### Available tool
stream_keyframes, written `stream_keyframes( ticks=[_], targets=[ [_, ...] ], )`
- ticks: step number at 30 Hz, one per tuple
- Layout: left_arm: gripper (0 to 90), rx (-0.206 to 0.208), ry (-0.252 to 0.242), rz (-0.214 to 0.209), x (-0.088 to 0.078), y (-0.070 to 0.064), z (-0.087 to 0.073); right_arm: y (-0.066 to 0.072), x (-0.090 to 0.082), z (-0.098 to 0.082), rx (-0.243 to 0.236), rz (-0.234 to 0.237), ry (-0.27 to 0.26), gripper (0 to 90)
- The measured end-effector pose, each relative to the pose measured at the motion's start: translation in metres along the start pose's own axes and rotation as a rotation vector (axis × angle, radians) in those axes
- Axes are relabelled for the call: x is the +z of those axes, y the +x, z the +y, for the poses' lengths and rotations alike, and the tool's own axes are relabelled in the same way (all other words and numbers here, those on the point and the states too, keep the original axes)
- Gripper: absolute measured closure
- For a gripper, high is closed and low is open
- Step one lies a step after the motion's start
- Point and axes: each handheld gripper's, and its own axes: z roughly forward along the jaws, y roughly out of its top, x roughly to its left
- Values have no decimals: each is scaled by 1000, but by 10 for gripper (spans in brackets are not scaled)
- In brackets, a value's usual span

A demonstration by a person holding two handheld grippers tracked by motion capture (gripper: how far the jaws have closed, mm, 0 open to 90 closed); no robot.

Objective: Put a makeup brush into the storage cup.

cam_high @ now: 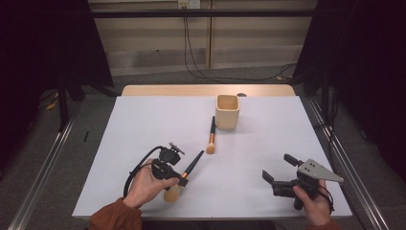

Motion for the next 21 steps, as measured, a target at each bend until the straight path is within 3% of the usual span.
stream_keyframes(
  ticks=[3,8,11,16,21],
  targets=[
    [667,1,-55,-26,-5,2,-4,0,0,0,-1,0,1,0],
    [667,46,-155,-29,-13,5,-11,0,0,0,5,-1,-2,0],
    [667,56,-245,-50,-17,7,-16,0,-1,0,5,-2,-4,0],
    [667,57,-340,-42,-23,12,-22,0,0,0,6,-3,-8,0],
    [667,85,-430,-35,-29,15,-28,0,-1,0,5,-3,-13,0]
  ],
)
